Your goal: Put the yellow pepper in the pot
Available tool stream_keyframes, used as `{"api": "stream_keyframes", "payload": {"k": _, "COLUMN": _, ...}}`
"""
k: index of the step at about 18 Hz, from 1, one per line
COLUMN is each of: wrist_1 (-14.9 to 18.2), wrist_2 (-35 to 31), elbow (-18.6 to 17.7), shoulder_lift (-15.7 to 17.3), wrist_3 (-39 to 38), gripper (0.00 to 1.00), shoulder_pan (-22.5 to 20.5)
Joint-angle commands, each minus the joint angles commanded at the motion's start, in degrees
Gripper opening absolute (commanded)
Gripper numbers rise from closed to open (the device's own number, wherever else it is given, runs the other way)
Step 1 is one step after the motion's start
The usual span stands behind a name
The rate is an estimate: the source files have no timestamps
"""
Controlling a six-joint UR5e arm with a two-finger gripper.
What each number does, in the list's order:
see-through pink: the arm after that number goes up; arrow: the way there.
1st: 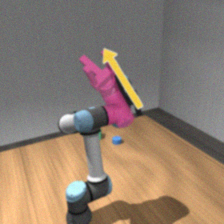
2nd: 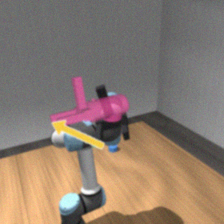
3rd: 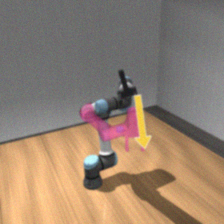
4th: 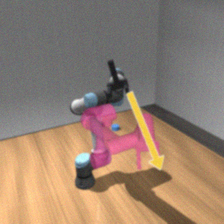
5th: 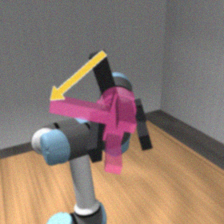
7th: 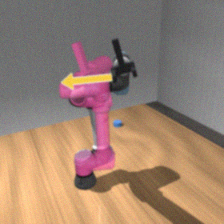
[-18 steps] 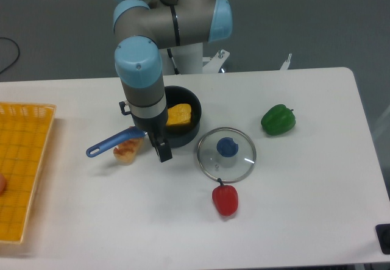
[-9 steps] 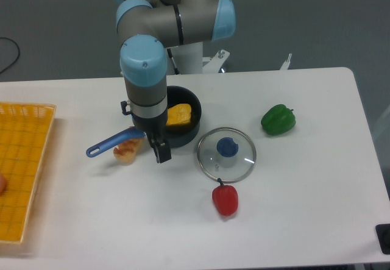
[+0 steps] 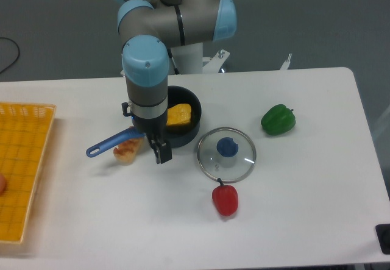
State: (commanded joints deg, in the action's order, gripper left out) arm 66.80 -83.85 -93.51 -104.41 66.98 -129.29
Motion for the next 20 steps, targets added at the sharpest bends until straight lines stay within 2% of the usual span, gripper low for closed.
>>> {"api": "stream_keyframes", "payload": {"k": 4, "wrist_1": -3.52, "wrist_2": -0.26, "elbow": -1.23, "shoulder_lift": -0.18, "wrist_3": -1.5, "gripper": 1.0, "shoulder_pan": 0.26}}
{"api": "stream_keyframes", "payload": {"k": 13, "wrist_1": -3.52, "wrist_2": -0.35, "elbow": -0.88, "shoulder_lift": -0.18, "wrist_3": -8.88, "gripper": 1.0, "shoulder_pan": 0.26}}
{"api": "stream_keyframes", "payload": {"k": 20, "wrist_1": -3.52, "wrist_2": -0.26, "elbow": -0.7, "shoulder_lift": -0.18, "wrist_3": -10.21, "gripper": 1.0, "shoulder_pan": 0.26}}
